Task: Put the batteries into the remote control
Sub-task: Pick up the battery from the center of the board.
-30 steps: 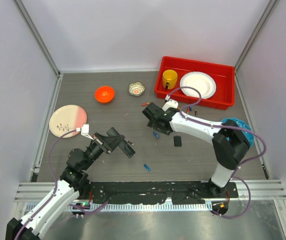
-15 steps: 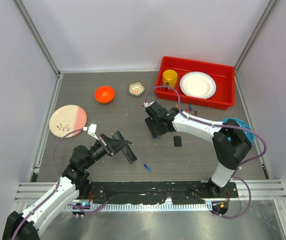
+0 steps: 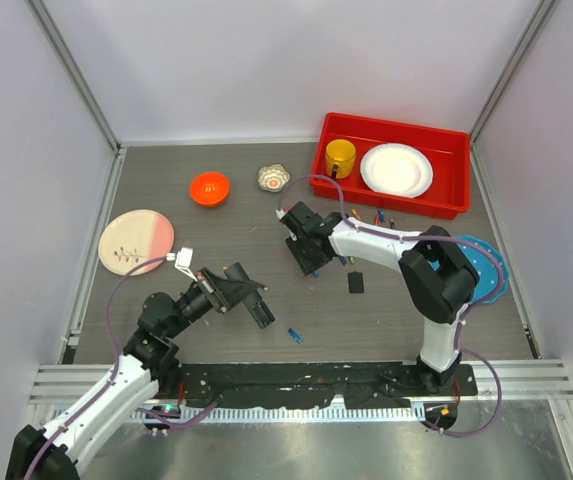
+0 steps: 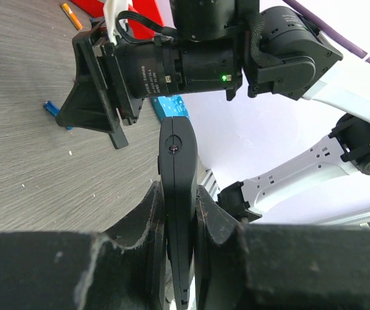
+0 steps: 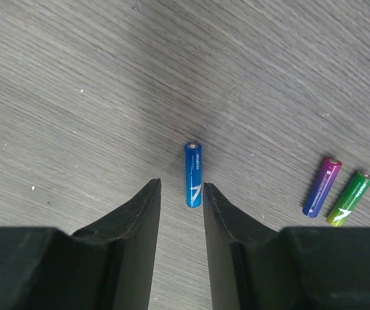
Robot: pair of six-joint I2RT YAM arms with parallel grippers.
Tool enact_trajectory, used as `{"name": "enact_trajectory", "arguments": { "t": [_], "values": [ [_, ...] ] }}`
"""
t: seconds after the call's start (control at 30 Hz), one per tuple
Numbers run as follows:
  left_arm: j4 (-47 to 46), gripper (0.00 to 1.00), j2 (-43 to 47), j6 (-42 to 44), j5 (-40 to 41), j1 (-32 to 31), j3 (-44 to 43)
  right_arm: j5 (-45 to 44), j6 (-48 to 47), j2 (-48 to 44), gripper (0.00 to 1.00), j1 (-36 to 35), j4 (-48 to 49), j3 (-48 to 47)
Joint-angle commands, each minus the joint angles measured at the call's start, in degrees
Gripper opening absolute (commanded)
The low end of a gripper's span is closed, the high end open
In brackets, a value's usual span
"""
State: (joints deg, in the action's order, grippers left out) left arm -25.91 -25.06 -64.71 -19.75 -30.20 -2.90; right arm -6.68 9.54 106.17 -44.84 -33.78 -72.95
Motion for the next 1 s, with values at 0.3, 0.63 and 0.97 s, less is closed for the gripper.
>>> {"name": "enact_trajectory", "arguments": {
  "t": [0.3,0.63,0.97],
  "values": [
    [-3.2,0.00,-0.3,0.1,-0.5,0.4,-0.3,0.3,-1.2,2.5,0.36,1.6,0.9,-4.0],
    [-5.6,0.00,-2.4,0.1,-0.7,0.3,-0.4,2.1,-1.4,3.7,0.33,1.9,1.3,-3.9],
    [-5.7,0.00,-2.5,-0.1,-0.4,0.3,-0.1,1.3,-0.3,4.1,0.19,1.9,1.5,-2.6]
  ]
}}
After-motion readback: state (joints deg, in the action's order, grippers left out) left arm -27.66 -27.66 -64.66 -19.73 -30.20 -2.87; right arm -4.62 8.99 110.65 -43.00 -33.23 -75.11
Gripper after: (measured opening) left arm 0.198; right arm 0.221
